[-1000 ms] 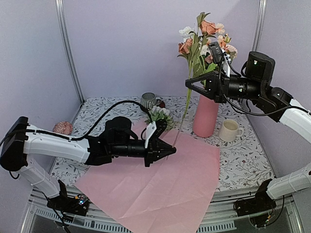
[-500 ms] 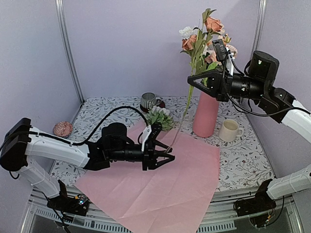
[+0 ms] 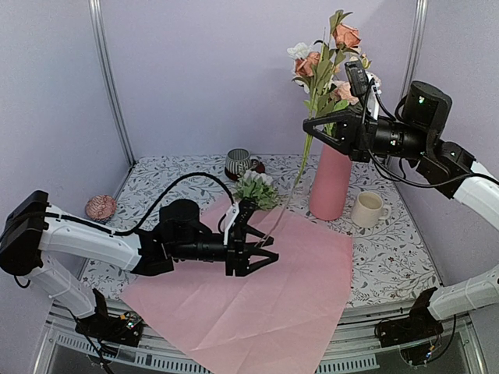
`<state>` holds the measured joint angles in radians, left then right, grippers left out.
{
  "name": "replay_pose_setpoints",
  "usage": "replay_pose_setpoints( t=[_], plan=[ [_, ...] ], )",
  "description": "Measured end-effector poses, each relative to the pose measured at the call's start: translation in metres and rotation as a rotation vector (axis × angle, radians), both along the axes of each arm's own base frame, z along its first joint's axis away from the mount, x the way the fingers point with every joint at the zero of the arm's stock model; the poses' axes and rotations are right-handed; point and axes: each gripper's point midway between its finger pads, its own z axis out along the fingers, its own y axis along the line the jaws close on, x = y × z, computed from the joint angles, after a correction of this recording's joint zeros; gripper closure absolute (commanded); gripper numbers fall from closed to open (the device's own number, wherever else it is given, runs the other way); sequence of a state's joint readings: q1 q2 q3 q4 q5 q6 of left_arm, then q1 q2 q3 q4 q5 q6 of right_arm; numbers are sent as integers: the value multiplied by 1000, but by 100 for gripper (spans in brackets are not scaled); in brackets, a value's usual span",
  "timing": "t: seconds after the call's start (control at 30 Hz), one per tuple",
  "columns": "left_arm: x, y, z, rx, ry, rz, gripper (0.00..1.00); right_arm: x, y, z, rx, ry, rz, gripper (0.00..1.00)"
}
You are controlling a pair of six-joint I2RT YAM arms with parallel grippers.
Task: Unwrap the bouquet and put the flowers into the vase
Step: Adjust the fake flower.
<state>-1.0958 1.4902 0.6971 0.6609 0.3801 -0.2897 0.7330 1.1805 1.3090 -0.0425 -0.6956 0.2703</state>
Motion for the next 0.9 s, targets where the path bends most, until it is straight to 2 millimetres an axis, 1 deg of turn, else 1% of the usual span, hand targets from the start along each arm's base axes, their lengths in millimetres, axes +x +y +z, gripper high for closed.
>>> replay_pose_setpoints(
  t=[0.1, 0.27, 0.33, 0.37, 0.4, 0.63, 0.8, 0.9],
  plan=[
    [0, 0, 0, -1, 4, 0, 60, -1, 0, 0, 0, -1, 8, 98],
    [1, -1, 4, -8, 2, 3, 74, -4, 1, 1, 2, -6, 22, 98],
    [2, -1, 4, -8, 10, 10, 86, -4, 1, 0, 2, -6, 24, 98],
    [3, -1, 4, -9, 13, 15, 95, -4, 1, 0, 3, -7, 25, 98],
    [4, -1, 4, -10, 22, 21, 100, -4, 1, -1, 2, -7, 25, 98],
    [11, -2, 1, -9, 101, 69, 100, -6, 1, -5, -4, -44, 32, 98],
    [13, -9, 0, -18, 189, 73, 100, -9, -5, -5, -6, -105, 8, 98],
    [13, -12, 2, -33, 214, 67, 100, -6, -9, -3, -9, -134, -26, 98]
  ],
)
